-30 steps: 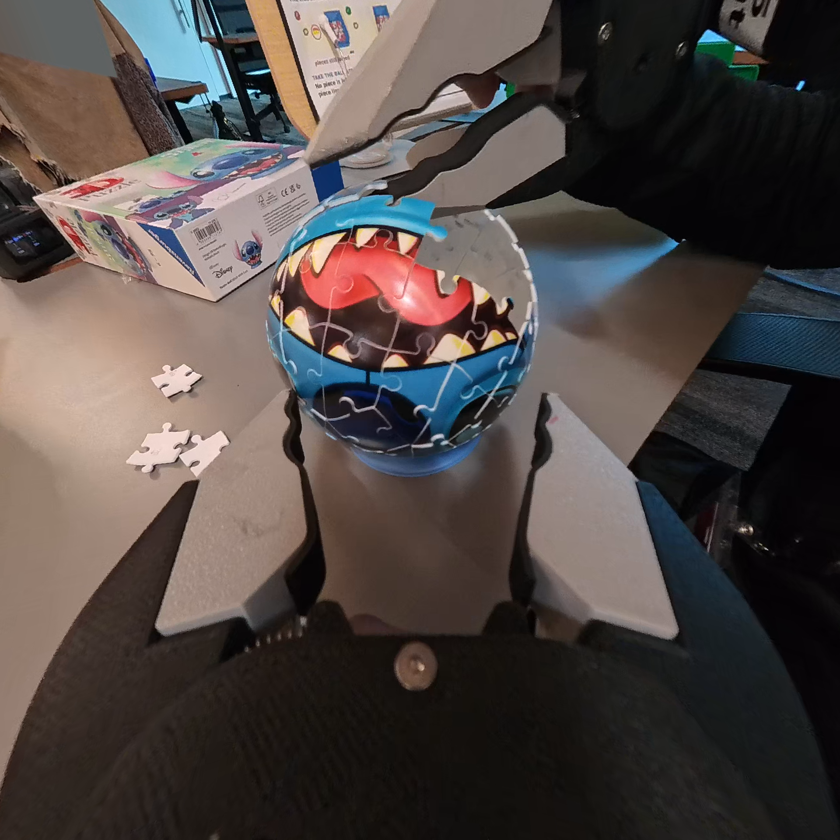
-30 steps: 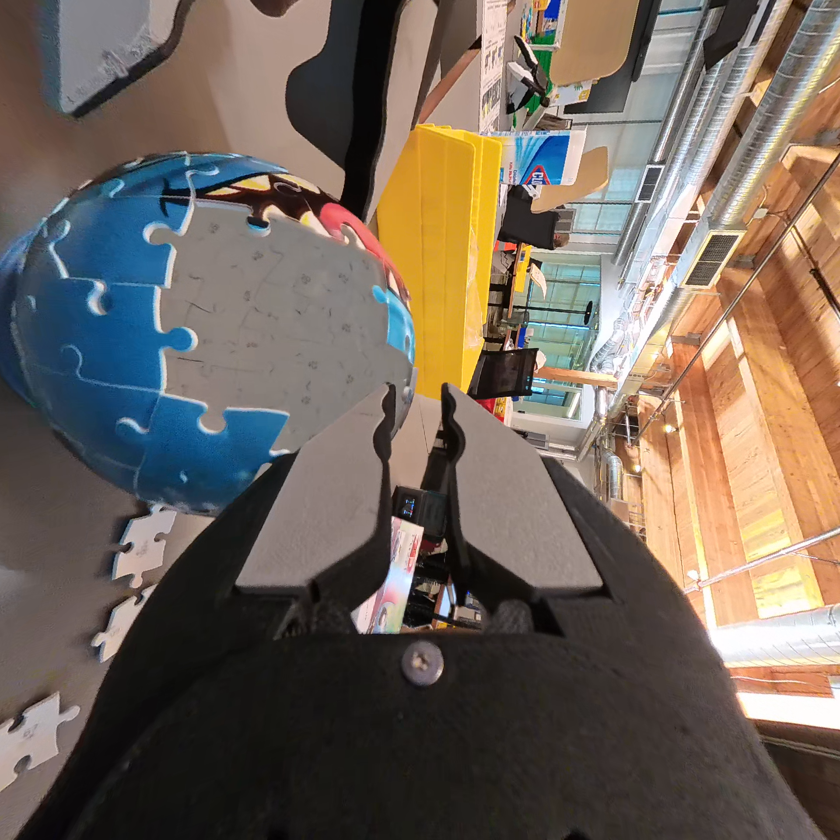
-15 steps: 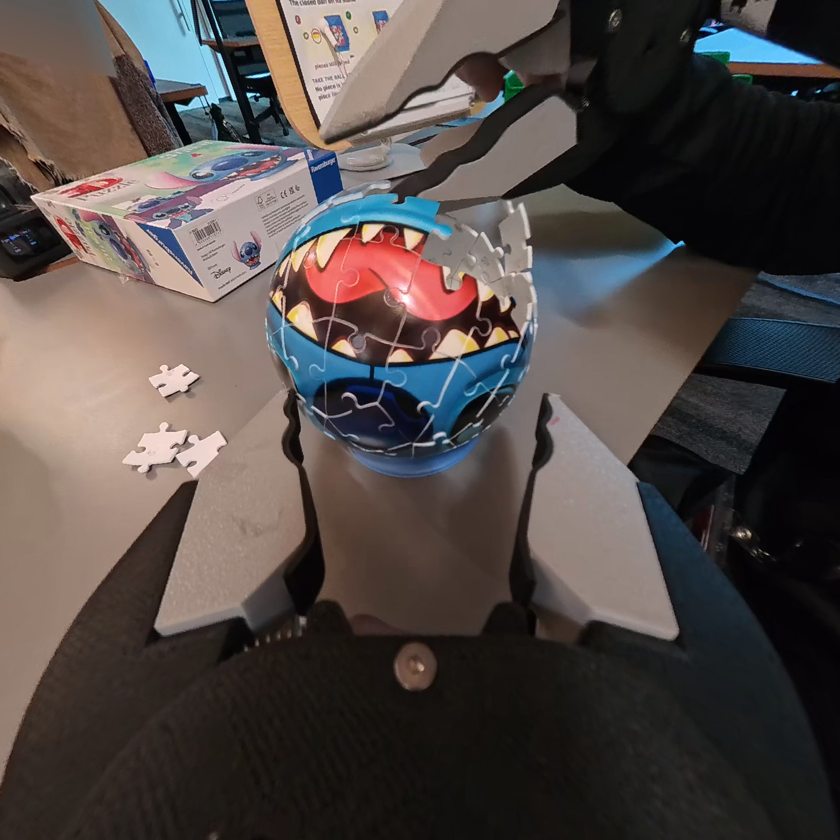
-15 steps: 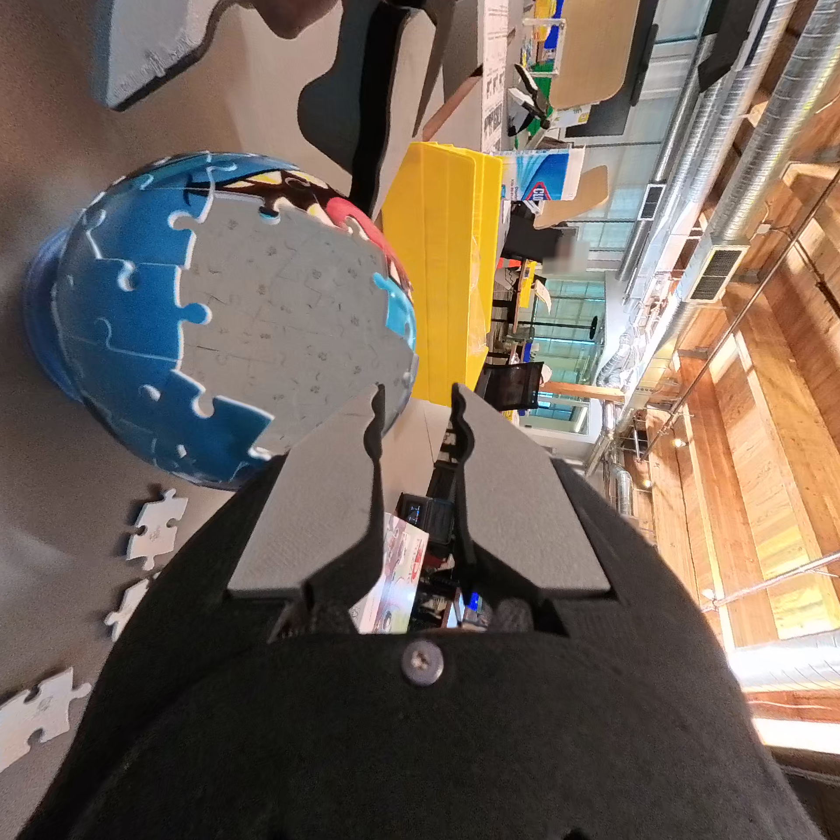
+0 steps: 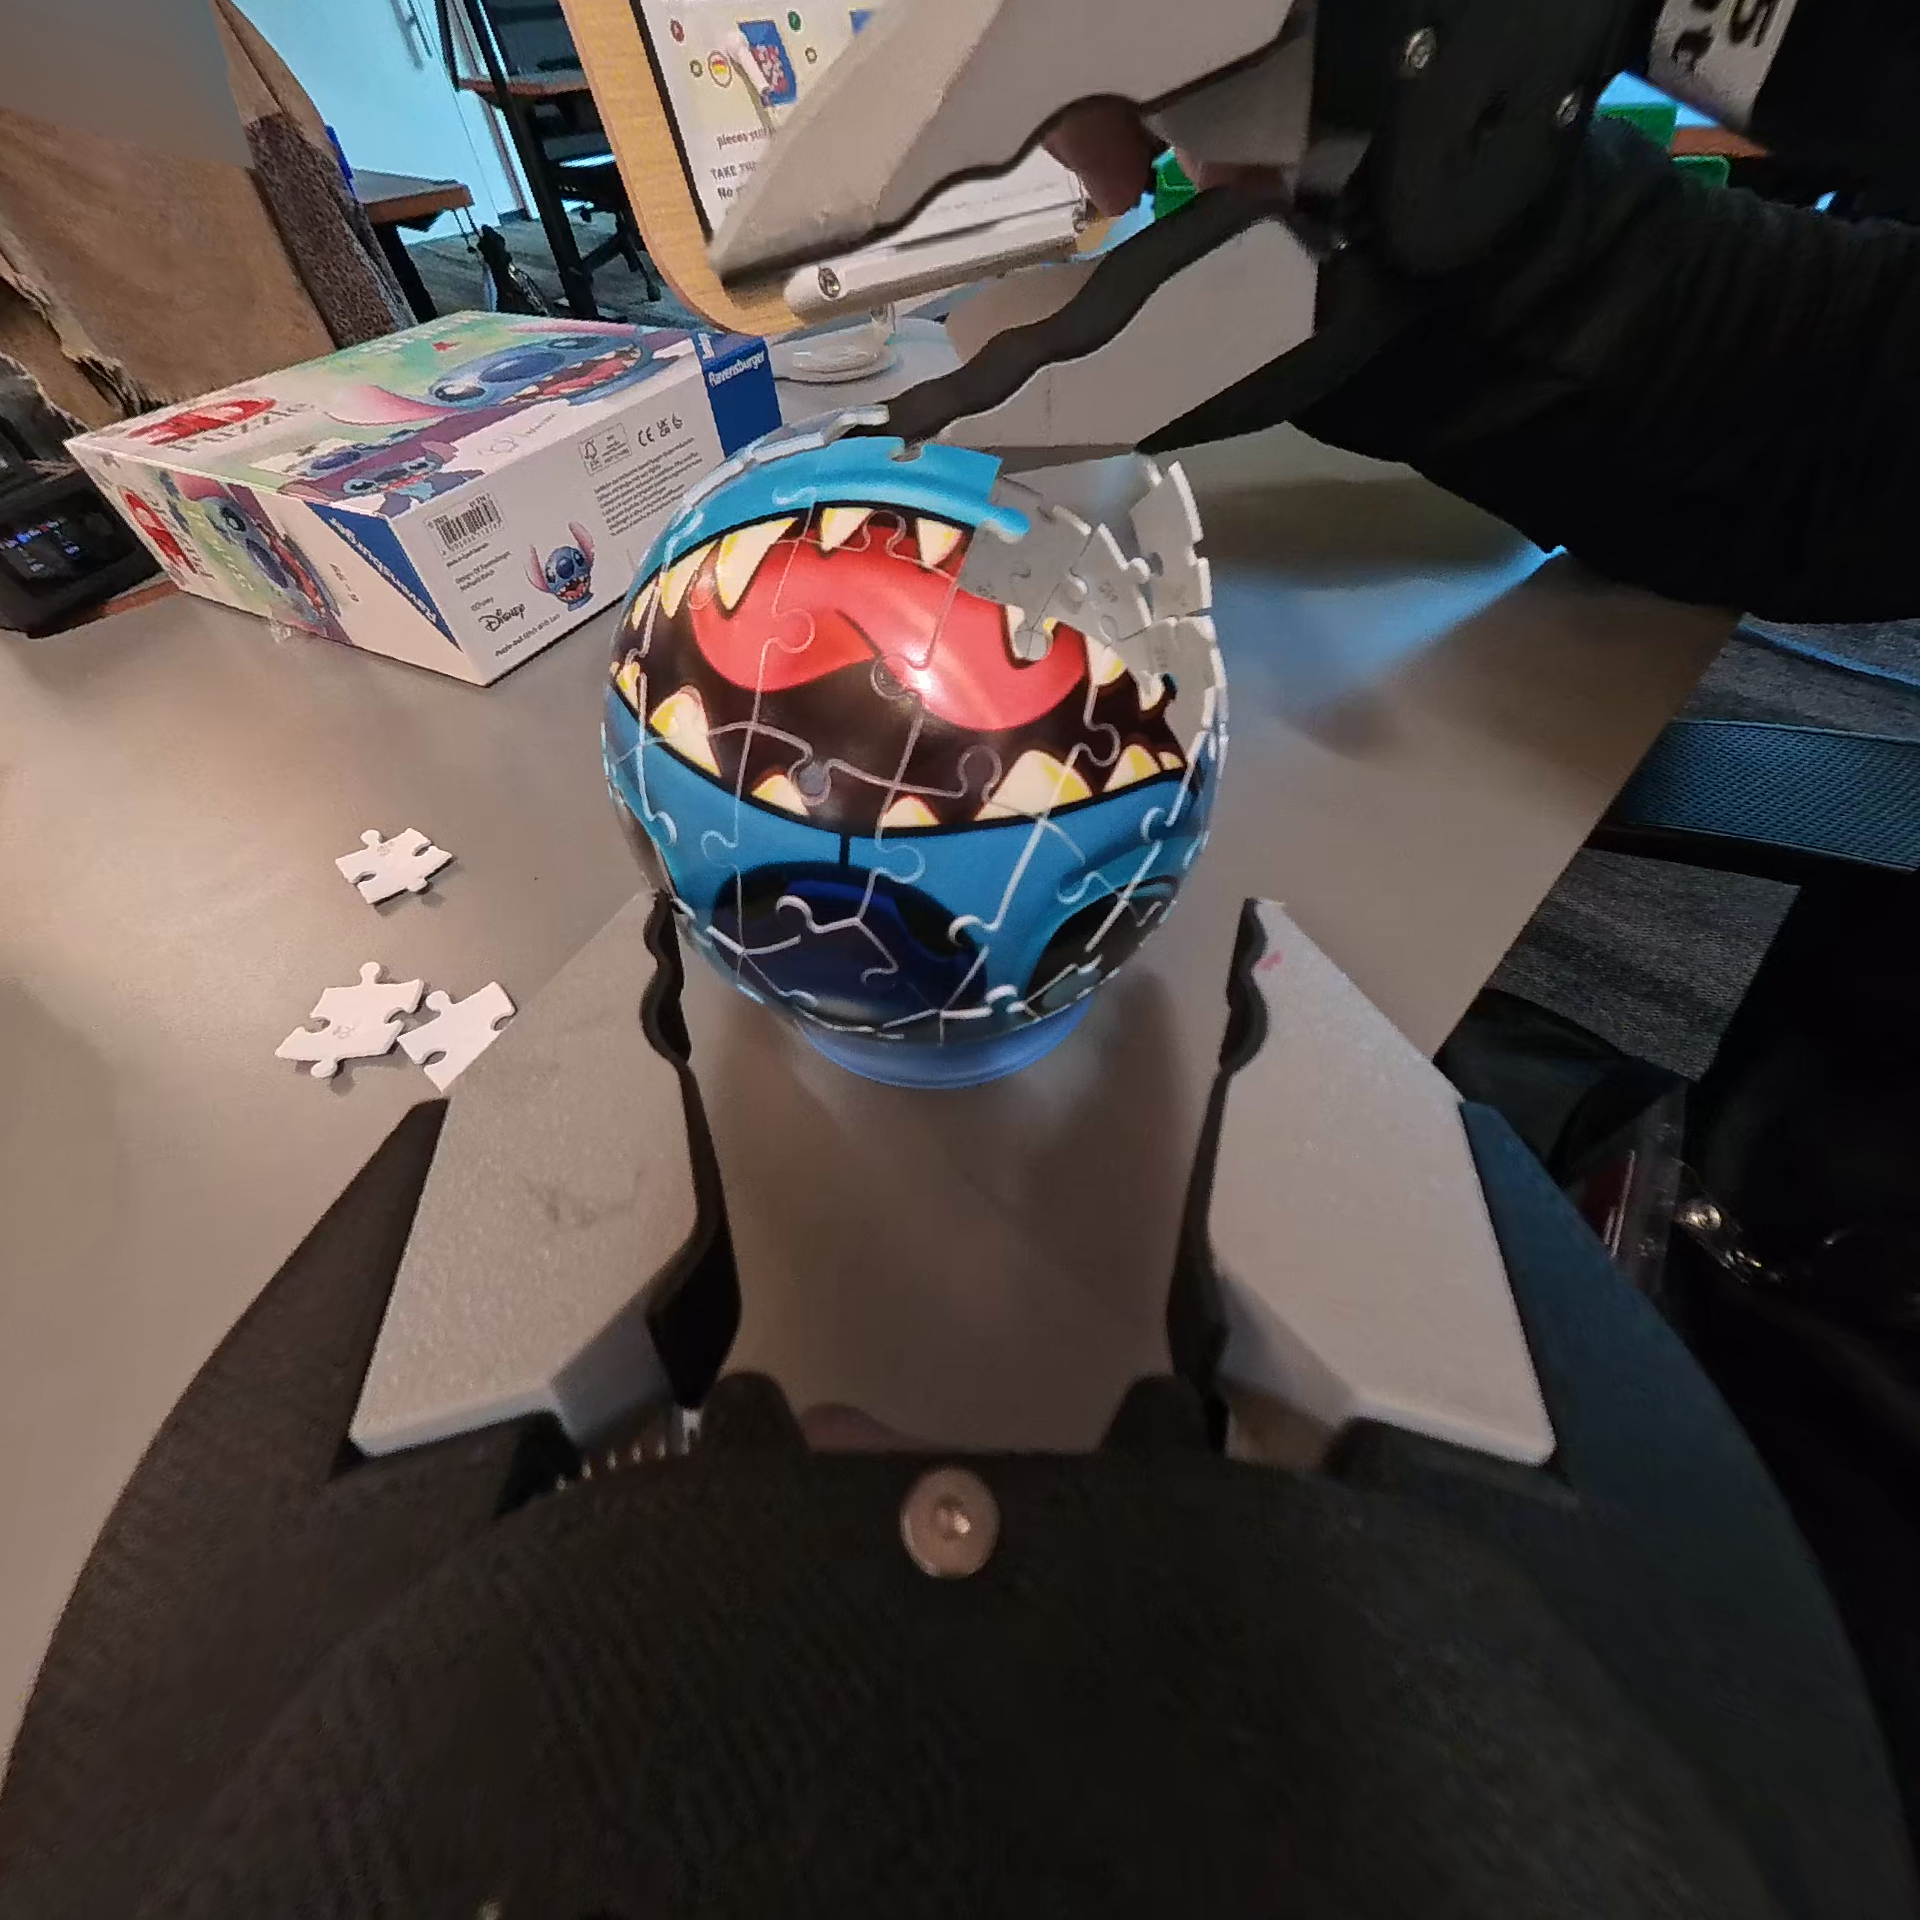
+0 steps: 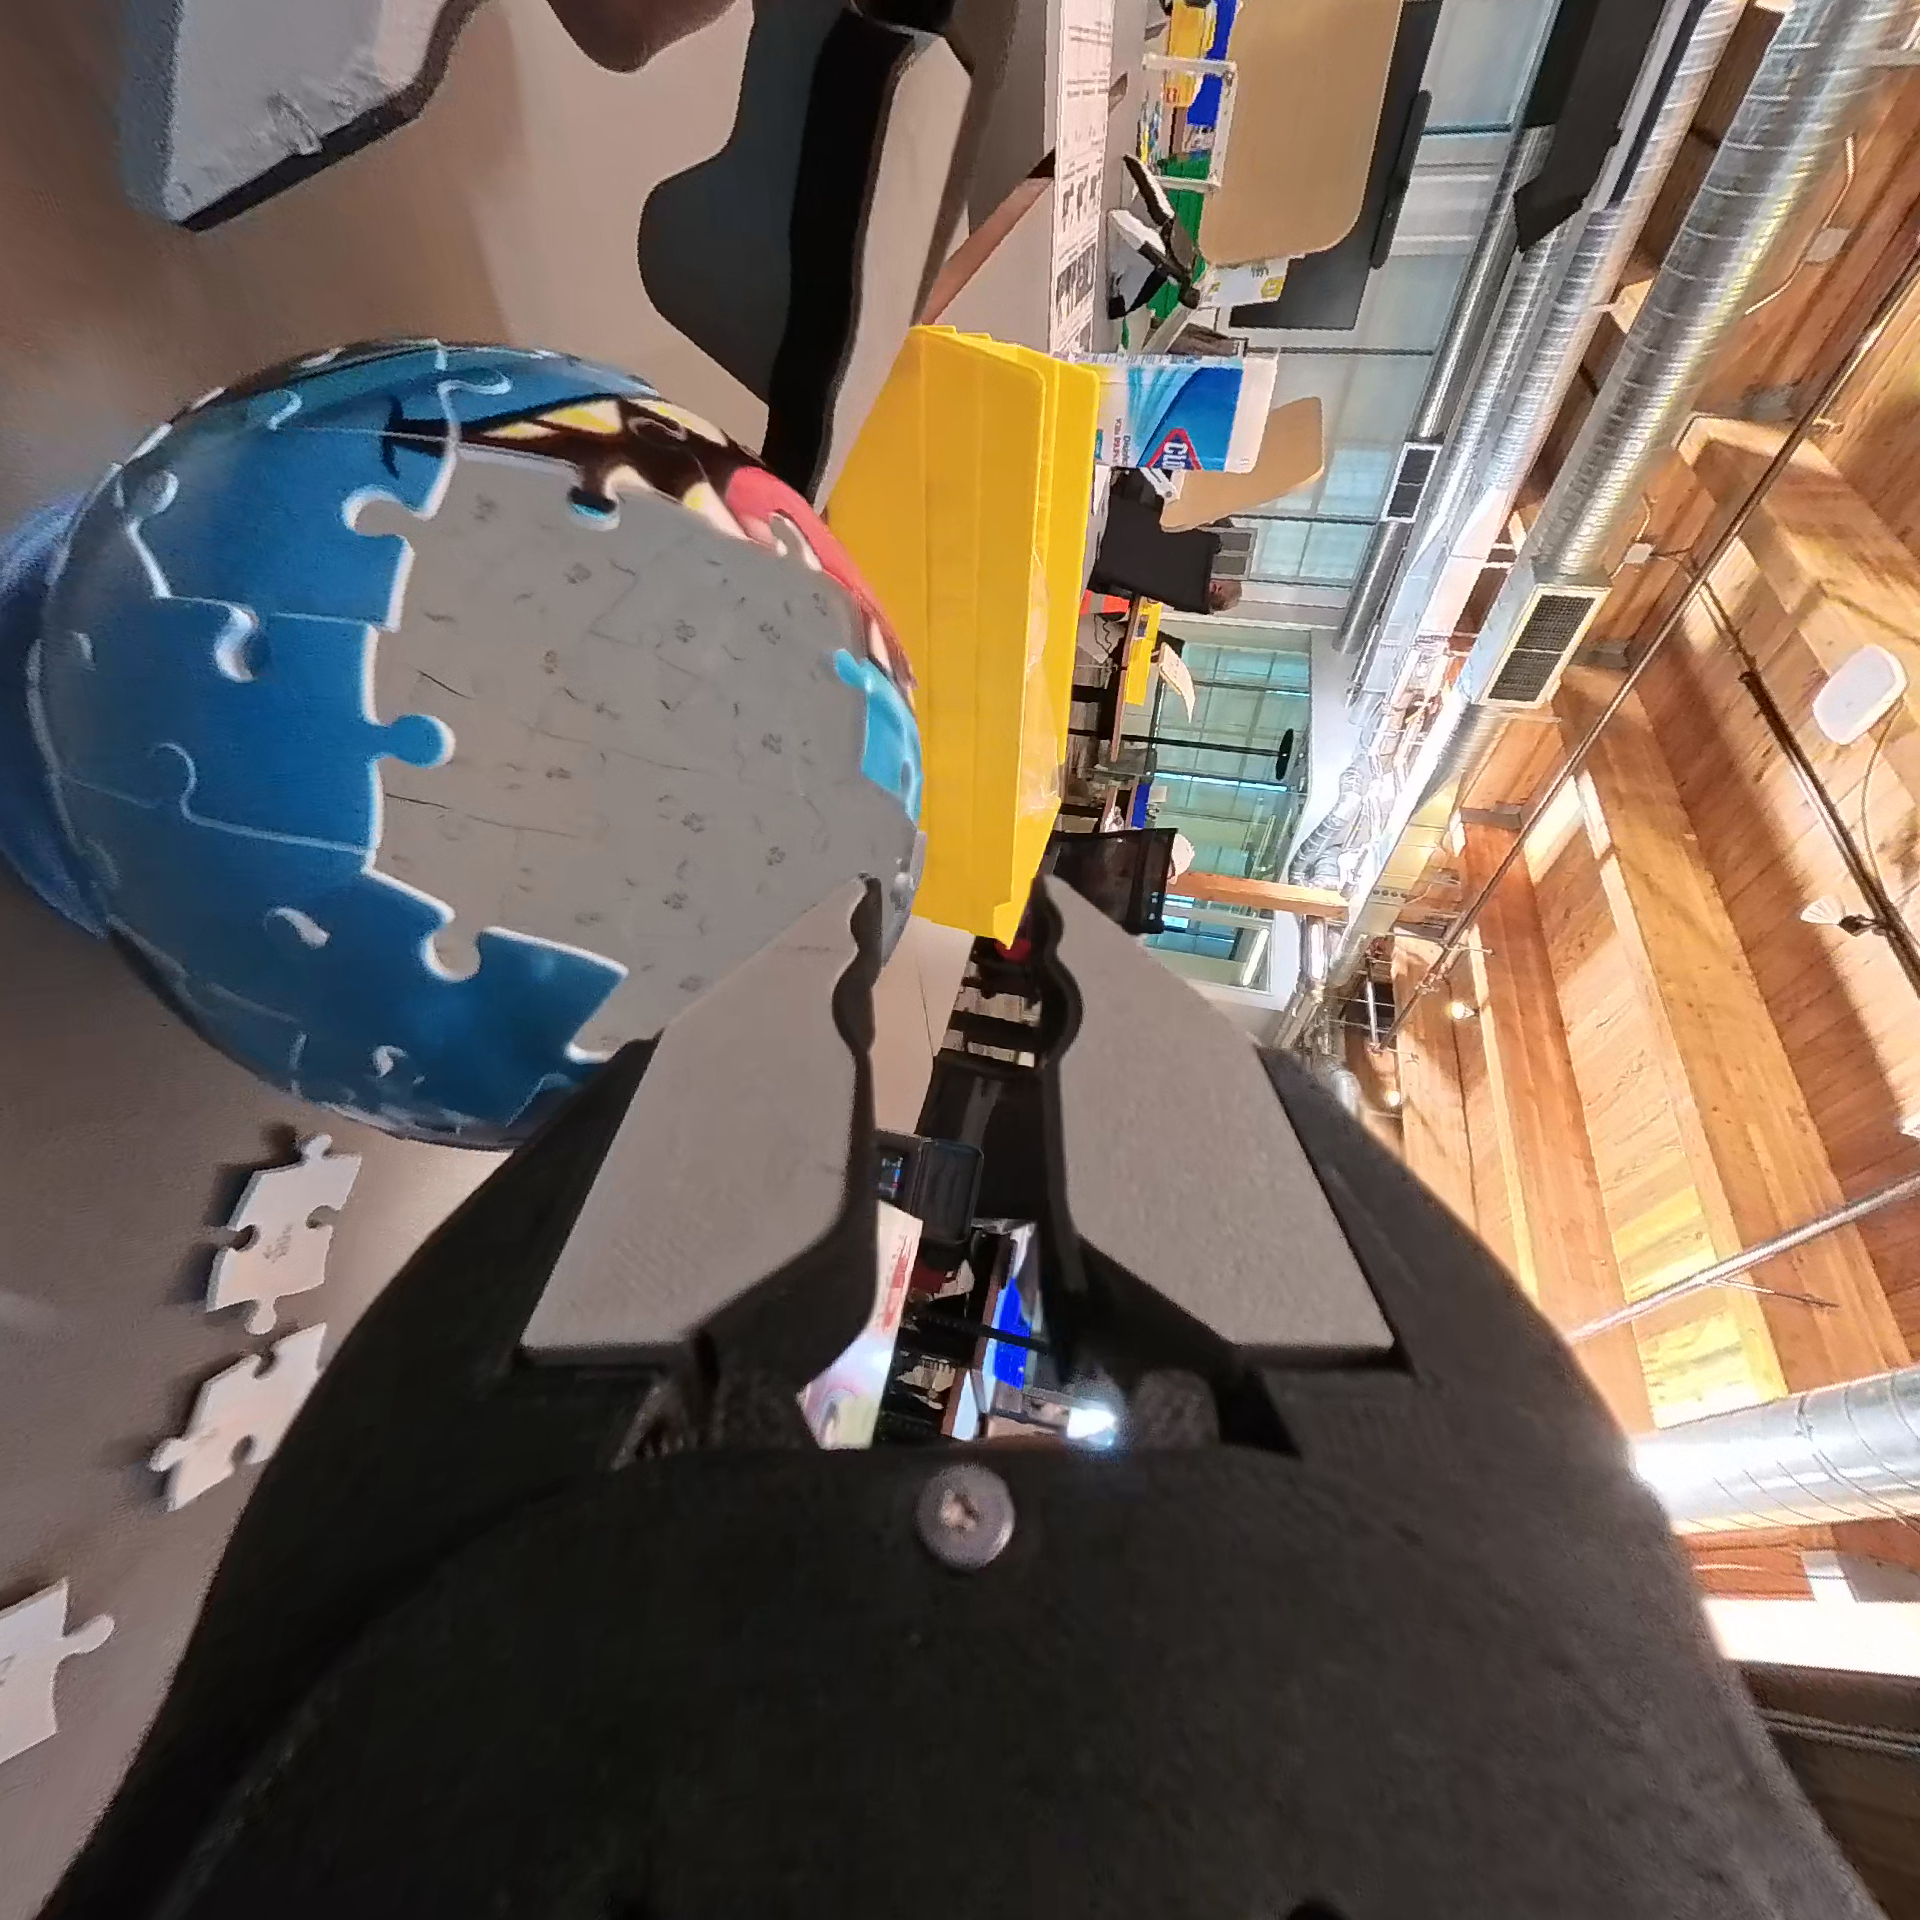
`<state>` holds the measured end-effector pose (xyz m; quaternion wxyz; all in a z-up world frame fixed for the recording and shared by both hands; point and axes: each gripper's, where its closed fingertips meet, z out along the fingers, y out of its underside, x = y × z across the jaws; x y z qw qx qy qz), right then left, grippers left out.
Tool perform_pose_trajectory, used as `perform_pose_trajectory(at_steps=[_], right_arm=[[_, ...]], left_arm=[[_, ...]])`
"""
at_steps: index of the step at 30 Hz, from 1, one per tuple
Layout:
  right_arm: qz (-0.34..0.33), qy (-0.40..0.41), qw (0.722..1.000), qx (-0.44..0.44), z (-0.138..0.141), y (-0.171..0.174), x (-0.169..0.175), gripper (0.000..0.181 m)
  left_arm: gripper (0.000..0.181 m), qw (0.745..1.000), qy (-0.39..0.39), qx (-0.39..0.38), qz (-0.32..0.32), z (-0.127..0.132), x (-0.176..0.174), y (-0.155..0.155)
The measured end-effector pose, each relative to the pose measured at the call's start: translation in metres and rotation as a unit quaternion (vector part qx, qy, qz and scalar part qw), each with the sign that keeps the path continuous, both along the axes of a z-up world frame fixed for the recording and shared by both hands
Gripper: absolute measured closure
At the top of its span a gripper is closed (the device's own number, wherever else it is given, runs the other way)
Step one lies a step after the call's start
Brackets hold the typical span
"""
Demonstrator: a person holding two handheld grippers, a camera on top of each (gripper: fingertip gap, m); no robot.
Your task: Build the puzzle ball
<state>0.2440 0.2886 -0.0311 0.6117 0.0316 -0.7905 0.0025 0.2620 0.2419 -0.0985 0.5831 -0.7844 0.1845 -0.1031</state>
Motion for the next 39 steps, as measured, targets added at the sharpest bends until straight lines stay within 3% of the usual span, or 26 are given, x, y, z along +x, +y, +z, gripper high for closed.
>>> perform_pose_trajectory(at_steps=[30,39], right_arm=[[0.031,0.021,0.999,0.028,0.006,-0.005,0.012,0.152],[0.032,0.020,0.999,0.027,0.009,-0.003,0.023,0.152]], left_arm=[[0.080,1.000,0.000,0.000,-0.004,0.001,0.000,-0.003],[0.083,1.000,0.009,0.023,0.020,0.024,-0.016,-0.015]])
